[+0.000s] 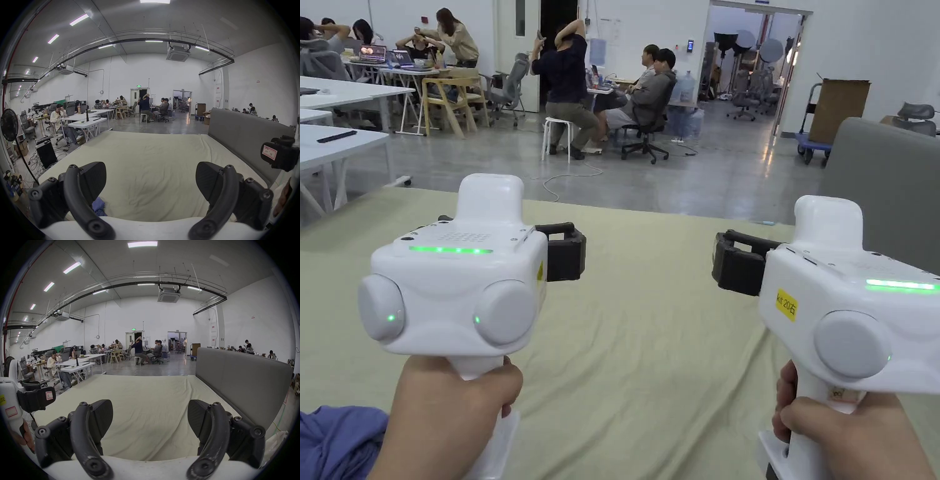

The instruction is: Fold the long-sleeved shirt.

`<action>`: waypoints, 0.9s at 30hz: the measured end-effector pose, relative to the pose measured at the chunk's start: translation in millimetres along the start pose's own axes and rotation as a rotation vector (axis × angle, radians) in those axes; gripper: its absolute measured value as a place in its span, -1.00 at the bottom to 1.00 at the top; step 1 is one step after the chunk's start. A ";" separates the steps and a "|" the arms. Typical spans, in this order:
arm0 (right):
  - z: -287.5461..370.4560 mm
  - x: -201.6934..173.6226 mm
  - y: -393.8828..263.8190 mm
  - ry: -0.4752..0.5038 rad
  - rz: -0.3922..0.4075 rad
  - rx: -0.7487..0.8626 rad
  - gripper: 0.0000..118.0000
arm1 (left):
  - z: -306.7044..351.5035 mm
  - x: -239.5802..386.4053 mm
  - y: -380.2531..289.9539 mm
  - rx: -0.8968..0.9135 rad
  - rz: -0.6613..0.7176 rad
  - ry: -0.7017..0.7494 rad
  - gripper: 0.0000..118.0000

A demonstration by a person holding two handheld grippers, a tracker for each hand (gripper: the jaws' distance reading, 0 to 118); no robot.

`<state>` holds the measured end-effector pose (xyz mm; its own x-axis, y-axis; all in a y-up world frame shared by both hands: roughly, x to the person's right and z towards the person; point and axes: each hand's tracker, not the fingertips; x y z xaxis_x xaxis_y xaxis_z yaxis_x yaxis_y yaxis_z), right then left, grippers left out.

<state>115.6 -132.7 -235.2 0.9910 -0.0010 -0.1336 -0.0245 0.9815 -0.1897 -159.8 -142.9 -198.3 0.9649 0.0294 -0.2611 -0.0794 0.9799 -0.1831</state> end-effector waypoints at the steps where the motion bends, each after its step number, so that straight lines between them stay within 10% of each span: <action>1: 0.1 -0.1 0.1 0.000 0.000 -0.001 0.62 | 0.5 0.2 -0.1 0.002 -0.005 0.002 0.89; 19: -0.6 -0.3 -1.6 -0.002 0.002 -0.001 0.61 | -1.1 -2.0 -1.0 0.004 0.004 0.008 0.84; 20: 0.1 -0.5 -2.6 -0.003 0.004 0.002 0.51 | -1.5 -2.7 -1.6 0.005 0.011 -0.002 0.62; 22: 4.5 -1.5 -7.4 0.003 -0.001 0.020 -1.00 | 3.9 -10.3 -9.0 0.103 0.030 -0.147 -1.00; 27: -1.5 -9.8 -23.5 0.011 0.020 0.014 -1.00 | -6.6 -5.0 -28.4 0.035 -0.005 -0.140 -1.00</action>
<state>106.3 -156.0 -230.8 0.9888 0.0167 -0.1480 -0.0426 0.9840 -0.1733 -164.0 -172.1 -198.1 0.9909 0.0491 -0.1255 -0.0680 0.9863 -0.1503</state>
